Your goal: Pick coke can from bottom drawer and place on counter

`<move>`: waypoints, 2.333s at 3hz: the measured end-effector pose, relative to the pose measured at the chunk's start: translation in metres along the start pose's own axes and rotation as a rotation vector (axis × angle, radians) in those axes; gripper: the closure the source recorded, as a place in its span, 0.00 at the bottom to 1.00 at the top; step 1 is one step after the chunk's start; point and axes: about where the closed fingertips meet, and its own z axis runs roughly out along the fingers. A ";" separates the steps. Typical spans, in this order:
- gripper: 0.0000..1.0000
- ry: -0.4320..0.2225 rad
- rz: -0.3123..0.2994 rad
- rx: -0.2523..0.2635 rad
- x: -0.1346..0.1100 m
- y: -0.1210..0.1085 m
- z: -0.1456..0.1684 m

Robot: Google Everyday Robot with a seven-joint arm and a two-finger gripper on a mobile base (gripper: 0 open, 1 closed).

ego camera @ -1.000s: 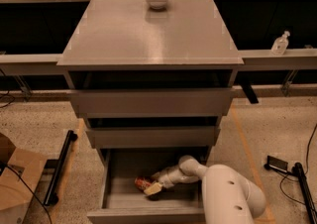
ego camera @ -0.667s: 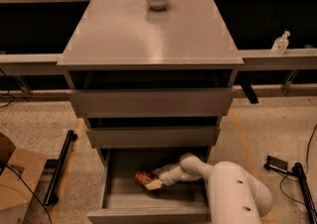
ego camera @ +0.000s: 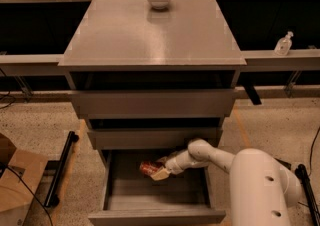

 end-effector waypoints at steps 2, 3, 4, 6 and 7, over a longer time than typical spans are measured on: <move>1.00 0.093 -0.093 -0.078 -0.031 0.044 -0.072; 1.00 0.116 -0.108 -0.062 -0.045 0.079 -0.118; 1.00 0.126 -0.113 -0.075 -0.047 0.086 -0.121; 1.00 0.112 -0.185 -0.012 -0.069 0.094 -0.159; 1.00 0.116 -0.280 0.110 -0.095 0.137 -0.223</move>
Offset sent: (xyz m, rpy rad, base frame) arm -0.0714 -0.0508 0.1428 -0.1297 -0.0125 0.2146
